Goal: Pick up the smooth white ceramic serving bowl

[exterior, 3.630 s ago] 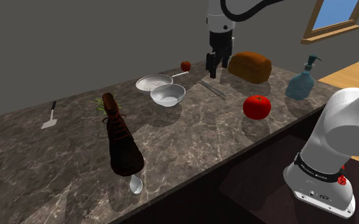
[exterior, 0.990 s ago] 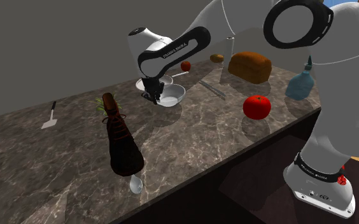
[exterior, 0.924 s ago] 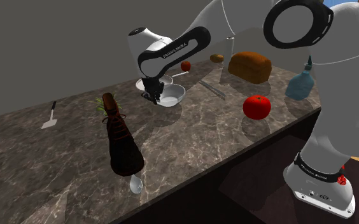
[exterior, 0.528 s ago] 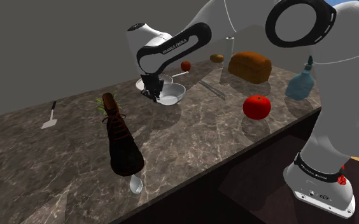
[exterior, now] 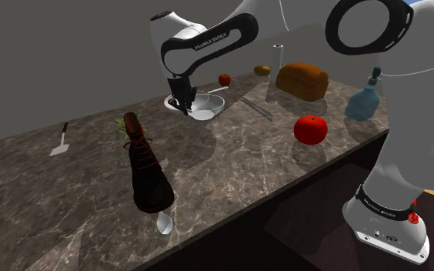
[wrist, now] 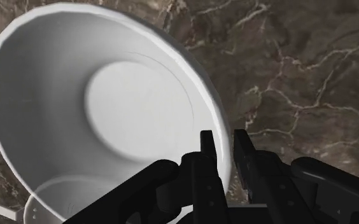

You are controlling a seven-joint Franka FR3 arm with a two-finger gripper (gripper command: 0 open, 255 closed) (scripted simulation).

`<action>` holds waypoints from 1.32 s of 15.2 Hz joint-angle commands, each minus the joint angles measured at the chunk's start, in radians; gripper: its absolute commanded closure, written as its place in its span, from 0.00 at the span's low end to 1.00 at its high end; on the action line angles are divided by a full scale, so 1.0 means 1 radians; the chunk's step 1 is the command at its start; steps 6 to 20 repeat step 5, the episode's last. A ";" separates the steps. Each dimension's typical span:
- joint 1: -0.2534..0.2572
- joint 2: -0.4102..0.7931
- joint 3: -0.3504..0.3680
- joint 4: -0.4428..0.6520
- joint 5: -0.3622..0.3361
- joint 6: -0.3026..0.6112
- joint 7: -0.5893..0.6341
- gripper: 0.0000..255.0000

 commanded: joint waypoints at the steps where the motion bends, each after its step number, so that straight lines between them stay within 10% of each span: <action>1: 0.001 -0.006 0.001 0.021 0.002 -0.026 -0.004 1.00; 20: 0.002 -0.010 0.002 0.044 0.005 -0.052 -0.009 1.00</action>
